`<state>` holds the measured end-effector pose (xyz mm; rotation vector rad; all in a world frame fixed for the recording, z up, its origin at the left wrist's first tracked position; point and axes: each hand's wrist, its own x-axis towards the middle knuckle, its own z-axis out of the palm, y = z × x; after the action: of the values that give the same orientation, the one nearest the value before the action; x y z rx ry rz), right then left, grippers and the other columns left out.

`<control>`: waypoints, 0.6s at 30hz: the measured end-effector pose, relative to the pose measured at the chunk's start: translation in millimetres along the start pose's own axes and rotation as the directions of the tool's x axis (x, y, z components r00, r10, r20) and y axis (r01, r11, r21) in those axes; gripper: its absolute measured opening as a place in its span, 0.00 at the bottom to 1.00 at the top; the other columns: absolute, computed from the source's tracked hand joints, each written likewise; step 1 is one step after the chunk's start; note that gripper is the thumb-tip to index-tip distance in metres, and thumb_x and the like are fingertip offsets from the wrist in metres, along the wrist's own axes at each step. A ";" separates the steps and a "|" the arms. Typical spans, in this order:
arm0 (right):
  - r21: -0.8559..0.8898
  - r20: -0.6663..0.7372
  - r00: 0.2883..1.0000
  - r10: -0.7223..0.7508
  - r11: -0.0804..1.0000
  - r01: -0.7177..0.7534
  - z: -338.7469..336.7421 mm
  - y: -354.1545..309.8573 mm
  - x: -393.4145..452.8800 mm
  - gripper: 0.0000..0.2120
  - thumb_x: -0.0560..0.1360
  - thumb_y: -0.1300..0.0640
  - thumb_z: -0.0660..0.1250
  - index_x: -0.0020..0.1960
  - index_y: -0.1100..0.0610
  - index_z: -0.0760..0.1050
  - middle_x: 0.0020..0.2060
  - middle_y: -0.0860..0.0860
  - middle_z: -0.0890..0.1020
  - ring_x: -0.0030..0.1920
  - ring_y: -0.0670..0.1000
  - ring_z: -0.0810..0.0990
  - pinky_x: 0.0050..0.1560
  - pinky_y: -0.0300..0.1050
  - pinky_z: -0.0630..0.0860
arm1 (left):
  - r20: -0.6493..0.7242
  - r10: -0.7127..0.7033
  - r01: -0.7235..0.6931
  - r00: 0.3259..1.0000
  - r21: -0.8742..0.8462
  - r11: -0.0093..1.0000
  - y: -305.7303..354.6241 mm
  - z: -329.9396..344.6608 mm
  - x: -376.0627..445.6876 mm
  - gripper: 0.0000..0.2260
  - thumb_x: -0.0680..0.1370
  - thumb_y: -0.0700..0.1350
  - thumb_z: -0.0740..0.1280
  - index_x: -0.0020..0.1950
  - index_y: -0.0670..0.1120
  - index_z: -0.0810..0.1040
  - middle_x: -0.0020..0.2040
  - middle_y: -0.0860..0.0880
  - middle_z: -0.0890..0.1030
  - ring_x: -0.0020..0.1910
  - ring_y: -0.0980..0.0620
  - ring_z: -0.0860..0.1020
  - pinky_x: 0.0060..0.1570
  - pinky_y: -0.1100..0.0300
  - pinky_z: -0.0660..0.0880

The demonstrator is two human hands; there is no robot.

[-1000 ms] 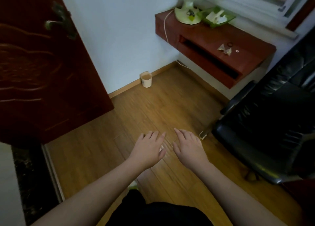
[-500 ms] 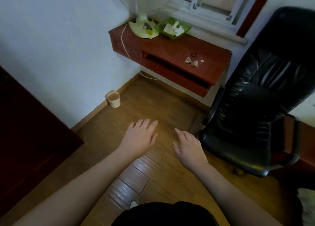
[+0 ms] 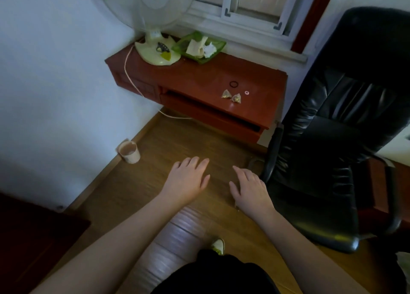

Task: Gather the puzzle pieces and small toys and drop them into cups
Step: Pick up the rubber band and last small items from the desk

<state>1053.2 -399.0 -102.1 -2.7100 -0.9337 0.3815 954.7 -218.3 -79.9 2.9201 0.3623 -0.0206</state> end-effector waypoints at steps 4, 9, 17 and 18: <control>0.039 0.008 1.000 -0.022 0.999 0.021 -20.6 13.3 59.4 0.27 0.81 0.44 0.53 0.77 0.50 0.56 0.73 0.50 0.66 0.73 0.51 0.64 0.72 0.52 0.62 | 0.018 -0.020 0.020 1.000 0.017 1.000 -5.3 -8.5 52.4 0.23 0.81 0.56 0.54 0.76 0.53 0.58 0.72 0.49 0.68 0.71 0.50 0.66 0.69 0.51 0.64; 0.067 0.027 0.998 -0.048 0.997 0.046 -42.7 28.2 123.4 0.27 0.81 0.44 0.53 0.78 0.50 0.55 0.73 0.51 0.66 0.73 0.52 0.64 0.72 0.53 0.63 | 0.011 -0.043 0.043 0.999 0.022 0.999 -11.1 -17.3 109.3 0.22 0.82 0.54 0.54 0.76 0.52 0.59 0.72 0.48 0.68 0.71 0.50 0.66 0.69 0.50 0.64; 0.129 0.032 0.999 -0.020 0.992 0.015 -54.3 42.6 203.5 0.28 0.81 0.43 0.53 0.78 0.50 0.54 0.73 0.50 0.65 0.73 0.53 0.64 0.70 0.53 0.65 | 0.054 -0.002 -0.001 0.999 0.057 0.998 -36.5 -14.9 195.1 0.23 0.81 0.54 0.54 0.76 0.51 0.60 0.71 0.48 0.69 0.69 0.49 0.68 0.66 0.50 0.67; 0.138 0.034 0.999 -0.010 0.990 0.005 -55.0 43.1 214.9 0.28 0.81 0.44 0.53 0.78 0.50 0.54 0.73 0.50 0.65 0.72 0.53 0.64 0.70 0.53 0.66 | 0.060 0.006 -0.010 0.998 0.062 0.998 -41.4 -13.4 206.4 0.23 0.81 0.55 0.54 0.76 0.51 0.60 0.71 0.48 0.69 0.69 0.49 0.69 0.66 0.50 0.68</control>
<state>1258.6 -305.0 -99.5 -2.5820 -0.8918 0.4750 1144.7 -126.7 -82.7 2.9747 0.3467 -0.1206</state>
